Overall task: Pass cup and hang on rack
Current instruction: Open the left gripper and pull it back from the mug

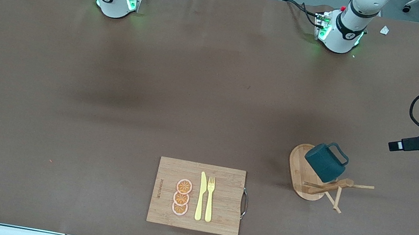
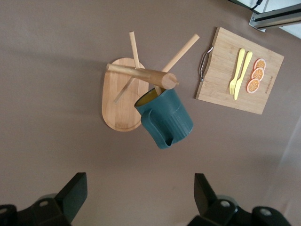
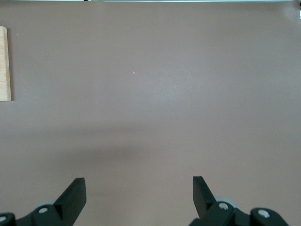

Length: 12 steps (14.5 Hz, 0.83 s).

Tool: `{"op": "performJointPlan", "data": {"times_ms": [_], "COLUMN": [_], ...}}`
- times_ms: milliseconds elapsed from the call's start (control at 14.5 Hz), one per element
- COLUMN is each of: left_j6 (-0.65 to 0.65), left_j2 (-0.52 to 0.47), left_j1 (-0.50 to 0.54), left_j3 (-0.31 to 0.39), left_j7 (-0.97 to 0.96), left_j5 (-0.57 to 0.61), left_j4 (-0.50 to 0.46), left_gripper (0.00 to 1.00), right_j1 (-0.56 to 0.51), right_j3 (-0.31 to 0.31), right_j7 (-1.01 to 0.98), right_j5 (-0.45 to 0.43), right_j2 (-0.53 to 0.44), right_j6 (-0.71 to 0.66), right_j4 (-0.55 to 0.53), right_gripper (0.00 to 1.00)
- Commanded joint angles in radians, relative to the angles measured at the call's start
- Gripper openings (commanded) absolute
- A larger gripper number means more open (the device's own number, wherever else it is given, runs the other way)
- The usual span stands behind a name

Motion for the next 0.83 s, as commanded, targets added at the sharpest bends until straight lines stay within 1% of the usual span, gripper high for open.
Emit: {"op": "performJointPlan", "data": {"times_ms": [0, 69, 138, 345, 414, 483, 552, 621, 759], "left_j6": [-0.017, -0.035, -0.042, -0.072, -0.079, -0.095, -0.118, -0.135, -0.138], "left_j2": [-0.011, -0.02, -0.027, -0.109, -0.137, -0.164, -0.187, -0.207, -0.234], "left_j1": [0.005, 0.007, 0.007, 0.008, -0.004, -0.047, -0.106, -0.158, -0.231], "left_j3": [-0.035, -0.057, -0.059, -0.051, -0.019, 0.025, 0.085, 0.137, 0.211], "left_j7": [0.049, 0.05, 0.073, 0.179, 0.185, 0.202, 0.222, 0.23, 0.23], "left_j5": [0.056, 0.092, 0.114, 0.116, 0.111, 0.102, 0.098, 0.094, 0.078], "left_j4": [0.004, 0.002, 0.004, 0.005, 0.007, 0.014, 0.06, 0.085, 0.094], "left_gripper": [1.0, 1.0, 1.0, 1.0, 1.0, 1.0, 1.0, 1.0, 1.0], "right_j1": [-0.018, -0.018, -0.018, -0.018, -0.018, -0.018, -0.018, -0.018, -0.018], "right_j3": [0.013, 0.013, 0.013, 0.013, 0.013, 0.013, 0.013, 0.013, 0.013], "right_j7": [-0.013, -0.013, -0.013, -0.013, -0.014, -0.014, -0.013, -0.014, -0.014], "right_j5": [0.007, 0.007, 0.005, 0.007, 0.007, 0.007, 0.007, 0.007, 0.007], "right_j2": [-0.01, -0.01, -0.01, -0.009, -0.009, -0.01, -0.01, -0.009, -0.009], "right_j6": [0.0, 0.0, 0.0, 0.0, 0.0, 0.0, 0.0, 0.0, 0.0], "right_j4": [-0.01, -0.01, -0.01, -0.01, -0.01, -0.01, -0.01, -0.01, -0.01], "right_gripper": [1.0, 1.0, 1.0, 1.0, 1.0, 1.0, 1.0, 1.0, 1.0]}}
